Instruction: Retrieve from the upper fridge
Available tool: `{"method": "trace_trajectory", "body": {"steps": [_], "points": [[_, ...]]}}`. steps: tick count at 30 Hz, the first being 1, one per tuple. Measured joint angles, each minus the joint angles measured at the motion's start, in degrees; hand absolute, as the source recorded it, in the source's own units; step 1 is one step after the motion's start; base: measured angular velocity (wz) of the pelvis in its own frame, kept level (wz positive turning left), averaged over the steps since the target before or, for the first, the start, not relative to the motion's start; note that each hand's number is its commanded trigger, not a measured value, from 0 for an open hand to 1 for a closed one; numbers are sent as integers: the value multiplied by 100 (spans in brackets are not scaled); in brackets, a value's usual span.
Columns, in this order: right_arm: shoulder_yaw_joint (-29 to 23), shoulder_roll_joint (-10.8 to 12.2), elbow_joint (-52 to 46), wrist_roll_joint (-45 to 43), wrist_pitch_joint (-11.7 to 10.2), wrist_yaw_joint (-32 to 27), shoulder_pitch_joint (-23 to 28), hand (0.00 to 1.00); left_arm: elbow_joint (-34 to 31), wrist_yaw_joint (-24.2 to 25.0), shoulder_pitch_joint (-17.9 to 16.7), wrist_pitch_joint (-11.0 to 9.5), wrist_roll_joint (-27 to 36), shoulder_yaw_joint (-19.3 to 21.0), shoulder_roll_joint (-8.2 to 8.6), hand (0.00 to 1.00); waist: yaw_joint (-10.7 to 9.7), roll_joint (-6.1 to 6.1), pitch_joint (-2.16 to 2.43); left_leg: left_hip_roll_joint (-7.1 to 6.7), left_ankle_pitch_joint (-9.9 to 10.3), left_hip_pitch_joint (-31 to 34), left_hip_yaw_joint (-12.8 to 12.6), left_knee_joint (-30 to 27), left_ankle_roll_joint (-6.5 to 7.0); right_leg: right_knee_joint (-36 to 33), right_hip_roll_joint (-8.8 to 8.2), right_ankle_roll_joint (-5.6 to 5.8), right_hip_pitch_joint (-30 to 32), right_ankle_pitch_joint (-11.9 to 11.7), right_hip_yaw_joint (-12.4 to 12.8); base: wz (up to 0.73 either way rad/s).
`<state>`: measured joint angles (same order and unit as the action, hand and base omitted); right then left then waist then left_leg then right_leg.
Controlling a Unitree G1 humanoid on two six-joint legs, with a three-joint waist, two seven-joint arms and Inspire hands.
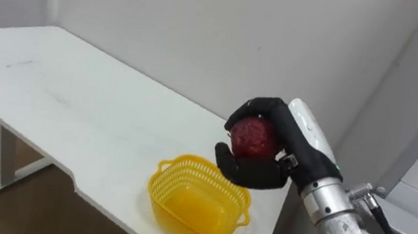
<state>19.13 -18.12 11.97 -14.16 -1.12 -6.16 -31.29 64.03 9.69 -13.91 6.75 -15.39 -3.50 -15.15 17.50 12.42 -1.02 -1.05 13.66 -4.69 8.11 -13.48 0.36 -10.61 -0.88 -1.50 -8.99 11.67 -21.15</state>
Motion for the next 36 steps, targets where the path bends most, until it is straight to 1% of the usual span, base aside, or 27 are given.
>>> {"method": "trace_trajectory", "body": {"steps": [2, 5, 7, 9, 12, 13, 14, 15, 21, 26, 30, 36], "points": [[165, -8, 221, 78, 33, -3, -22, 100, 2, -4, 49, 33, 0, 1, 2, 0, 43, 9, -2, 1, 1, 5, -1, -10, -1, 0, 2, 0, -1, 0, 2, 0], [447, -9, 440, 50, 82, 0, -22, 100, 3, -7, 48, 54, -26, 27, -15, 0, 164, 42, -9, 4, 1, 23, -2, -8, -3, 8, 5, 0, 13, 0, -27, 0], [494, -9, 532, 61, 121, 6, -22, 100, -3, -2, 47, 76, -33, 71, -24, 0, 214, 81, -9, 3, 1, 51, 10, -13, -4, 10, -2, 0, 24, 0, -82, 7], [496, -17, 532, 63, 133, 5, -28, 100, -3, 4, 50, 76, -35, 65, -63, 0, 303, 163, 11, 1, -2, 165, 40, -47, -7, 8, -5, 0, 110, -1, -129, 13], [500, -18, 532, 97, 128, 3, -30, 100, -4, 11, 51, 74, -37, 56, -108, 0, 343, 193, 7, -28, -1, 242, 154, -133, -7, 8, -18, 1, 121, -1, -241, 18], [507, -18, 532, 115, 126, 0, -33, 94, -4, 11, 67, 74, -37, 55, -117, 0, 354, 194, 7, -30, -1, 242, 158, -137, -7, 8, -20, 1, 121, -1, -245, 10], [564, -18, 534, 167, 124, -9, -55, 52, -4, 11, 60, 73, -36, 55, -137, 0, 370, 193, 6, -33, -1, 242, 163, -138, -6, 8, -22, 1, 120, -1, -254, 0], [639, -20, 542, 236, 121, -14, -82, 0, -2, 11, 46, 73, -37, 55, -156, 0, 370, 191, 5, -34, -2, 243, 163, -137, -6, 9, -23, 1, 120, -1, -259, 0], [722, -19, 589, 326, 119, -26, -85, 0, -23, 1, 10, 75, -47, 69, -183, 0, 386, 157, -21, -49, 1, 260, 184, -115, -3, 10, -33, 1, 121, -1, -277, 0], [719, -19, 811, 306, 122, -39, -86, 0, -248, 8, -115, 86, -46, 104, -183, 0, 401, 158, -21, -62, 0, 339, 196, -139, -1, 9, -43, 1, 186, -1, -286, 0], [719, -19, 1065, 298, 120, -113, -86, 0, -288, 10, -147, 120, -44, 98, -182, 0, 460, 163, -21, -61, 0, 356, 201, -140, -1, 7, -41, 1, 206, -1, -287, 0], [717, -19, 1086, 300, 114, -126, -86, 0, -473, 11, -187, 144, -45, 98, -181, 0, 463, 182, -22, -63, 0, 403, 232, -154, -1, 7, -40, 2, 227, -1, -312, 3]]}}
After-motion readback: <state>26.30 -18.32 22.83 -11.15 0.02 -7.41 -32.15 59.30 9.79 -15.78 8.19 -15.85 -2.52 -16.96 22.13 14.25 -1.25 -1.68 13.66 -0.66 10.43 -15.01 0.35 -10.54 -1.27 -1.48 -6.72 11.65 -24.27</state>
